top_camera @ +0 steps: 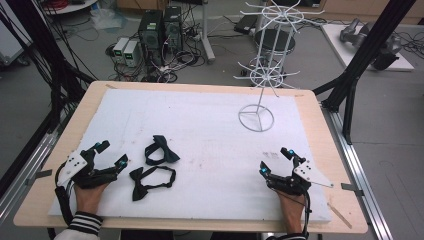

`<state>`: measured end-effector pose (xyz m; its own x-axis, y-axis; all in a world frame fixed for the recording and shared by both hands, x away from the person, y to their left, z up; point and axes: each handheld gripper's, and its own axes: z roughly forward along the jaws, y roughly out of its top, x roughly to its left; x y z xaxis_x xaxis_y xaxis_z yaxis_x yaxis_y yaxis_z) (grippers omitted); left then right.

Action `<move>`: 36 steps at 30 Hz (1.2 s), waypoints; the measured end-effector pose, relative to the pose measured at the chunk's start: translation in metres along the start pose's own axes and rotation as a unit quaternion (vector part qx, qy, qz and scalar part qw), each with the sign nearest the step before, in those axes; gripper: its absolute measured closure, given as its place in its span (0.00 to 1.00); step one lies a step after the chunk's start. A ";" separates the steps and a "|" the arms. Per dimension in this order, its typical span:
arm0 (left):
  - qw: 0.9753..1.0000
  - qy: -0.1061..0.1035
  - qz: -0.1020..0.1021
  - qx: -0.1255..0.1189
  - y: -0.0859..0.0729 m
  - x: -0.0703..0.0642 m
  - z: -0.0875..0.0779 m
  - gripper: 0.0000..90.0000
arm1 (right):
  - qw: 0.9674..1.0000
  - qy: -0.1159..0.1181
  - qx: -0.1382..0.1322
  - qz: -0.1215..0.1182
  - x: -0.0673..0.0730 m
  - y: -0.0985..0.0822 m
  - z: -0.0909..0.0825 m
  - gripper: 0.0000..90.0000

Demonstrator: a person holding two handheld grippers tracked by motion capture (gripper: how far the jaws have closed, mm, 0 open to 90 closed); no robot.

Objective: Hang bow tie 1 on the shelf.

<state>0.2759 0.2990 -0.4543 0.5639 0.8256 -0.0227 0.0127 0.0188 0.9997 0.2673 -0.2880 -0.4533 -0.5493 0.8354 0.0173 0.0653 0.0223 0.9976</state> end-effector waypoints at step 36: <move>0.999 -0.027 0.017 0.027 0.028 -0.002 0.006 0.16 | 1.000 -0.002 0.001 0.001 0.000 0.000 0.000 0.11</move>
<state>0.2802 0.2943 -0.4264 0.6085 0.7935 0.0108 0.0367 -0.0417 0.9985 0.2679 -0.2880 -0.4532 -0.5463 0.8373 0.0197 0.0693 0.0217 0.9974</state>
